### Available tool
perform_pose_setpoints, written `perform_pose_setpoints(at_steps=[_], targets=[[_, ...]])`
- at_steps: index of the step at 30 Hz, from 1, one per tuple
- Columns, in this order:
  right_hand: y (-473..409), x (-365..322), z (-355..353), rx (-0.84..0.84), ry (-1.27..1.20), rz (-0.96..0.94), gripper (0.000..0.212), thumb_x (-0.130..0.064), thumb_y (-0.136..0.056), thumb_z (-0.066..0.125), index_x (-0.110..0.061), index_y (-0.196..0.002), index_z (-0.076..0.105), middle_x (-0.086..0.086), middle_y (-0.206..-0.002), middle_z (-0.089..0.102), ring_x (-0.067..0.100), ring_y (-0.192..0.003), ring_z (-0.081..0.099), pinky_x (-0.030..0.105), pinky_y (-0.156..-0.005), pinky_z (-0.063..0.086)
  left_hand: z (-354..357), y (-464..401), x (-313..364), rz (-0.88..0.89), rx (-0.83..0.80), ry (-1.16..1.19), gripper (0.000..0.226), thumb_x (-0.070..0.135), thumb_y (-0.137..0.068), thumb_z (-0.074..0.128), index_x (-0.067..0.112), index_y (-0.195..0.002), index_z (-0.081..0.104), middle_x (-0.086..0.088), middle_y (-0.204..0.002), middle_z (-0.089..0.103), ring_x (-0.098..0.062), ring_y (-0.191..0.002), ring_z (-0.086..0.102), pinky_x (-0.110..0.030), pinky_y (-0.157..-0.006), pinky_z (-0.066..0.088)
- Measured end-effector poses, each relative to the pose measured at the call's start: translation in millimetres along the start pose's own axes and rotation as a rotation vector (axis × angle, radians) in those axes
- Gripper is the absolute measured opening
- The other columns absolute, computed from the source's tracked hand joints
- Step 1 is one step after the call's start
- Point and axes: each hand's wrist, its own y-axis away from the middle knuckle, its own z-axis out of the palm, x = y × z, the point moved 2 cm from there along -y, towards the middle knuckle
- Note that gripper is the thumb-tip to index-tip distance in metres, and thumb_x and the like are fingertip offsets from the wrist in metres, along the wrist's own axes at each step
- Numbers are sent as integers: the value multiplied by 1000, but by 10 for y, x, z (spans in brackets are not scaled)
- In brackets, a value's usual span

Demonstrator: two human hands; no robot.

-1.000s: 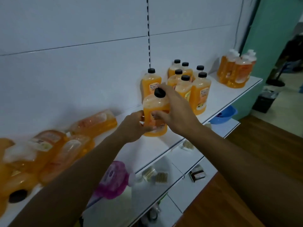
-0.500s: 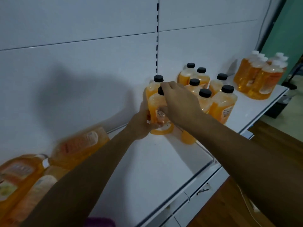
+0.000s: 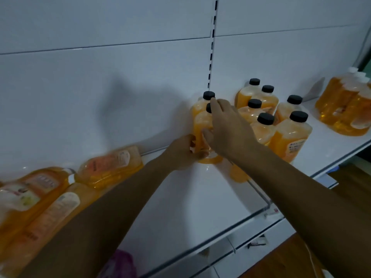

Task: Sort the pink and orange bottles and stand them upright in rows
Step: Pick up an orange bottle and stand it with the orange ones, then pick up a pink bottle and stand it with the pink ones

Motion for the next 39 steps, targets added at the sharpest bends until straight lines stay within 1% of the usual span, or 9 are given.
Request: perform_pose_setpoints(at_steps=[4, 9, 15, 19, 24, 26, 31, 35, 39], targets=[[69, -65, 5, 47, 82, -79, 79, -39, -89, 63, -5, -149, 24, 21, -154, 24, 35, -142, 26, 43, -113, 30, -174, 259, -33, -24, 58, -300, 68, 50, -88, 63, 16, -143, 40, -4, -137, 53, -22, -120, 52, -32, -97, 43], [244, -534, 112, 113, -93, -291, 67, -40, -90, 60, -8, -145, 37, 19, -153, 32, 35, -142, 29, 46, -113, 30, -468, 912, -111, 44, 225, -329, 45, 40, -91, 62, 21, -130, 56, 2, -131, 60, -16, -118, 55, -34, -103, 43], [516, -1138, 466, -213, -470, -370, 60, -43, -91, 58, -16, -141, 41, 8, -144, 43, 28, -130, 43, 40, -102, 39, -875, 2003, -364, -136, 505, -375, 43, 40, -89, 61, 13, -123, 61, -5, -119, 66, -21, -107, 61, -36, -92, 48], [814, -1488, 606, -468, -626, -379, 53, -49, -90, 59, -17, -132, 49, 4, -132, 56, 22, -113, 55, 36, -93, 47, -896, 2682, -485, -272, 599, -383, 35, 30, -97, 56, 15, -129, 58, -3, -123, 64, -13, -105, 60, -25, -80, 47], [1116, -1636, 618, -757, -596, -379, 62, -58, -89, 55, -16, -134, 47, 6, -130, 58, 17, -98, 56, 32, -86, 48, -721, 3181, -521, -268, 509, -400, 46, 0, -89, 55, 11, -133, 55, -9, -134, 57, -24, -123, 52, -35, -101, 41], [1194, -1677, 599, -799, -581, -371, 62, -58, -89, 54, -16, -134, 48, 7, -131, 58, 21, -105, 59, 37, -92, 49, -632, 3277, -535, -189, 426, -402, 52, 6, -84, 61, 12, -135, 54, -9, -135, 56, -24, -126, 47, -38, -105, 37], [1291, -1739, 560, -845, -675, -281, 47, -47, -93, 55, -15, -128, 55, 8, -122, 62, 22, -98, 64, 40, -86, 56, -500, 3325, -774, -249, 285, -477, 82, 29, -82, 72, 23, -151, 27, -3, -156, 29, -25, -147, 12, -45, -117, 18], [1338, -1739, 512, -855, -759, -194, 39, -41, -95, 54, -16, -125, 56, 4, -111, 62, 18, -92, 65, 35, -81, 58, -494, 3335, -843, -121, 324, -502, 81, 39, -83, 66, 22, -151, 26, -4, -159, 24, -25, -147, 15, -48, -112, 31], [1332, -1691, 481, -933, -974, -14, 26, -32, -95, 59, -24, -120, 61, 3, -107, 66, 18, -88, 66, 25, -60, 54, -471, 3375, -894, 36, 307, -530, 70, 32, -90, 61, 19, -151, 28, -3, -157, 29, -24, -145, 22, -48, -111, 37]])
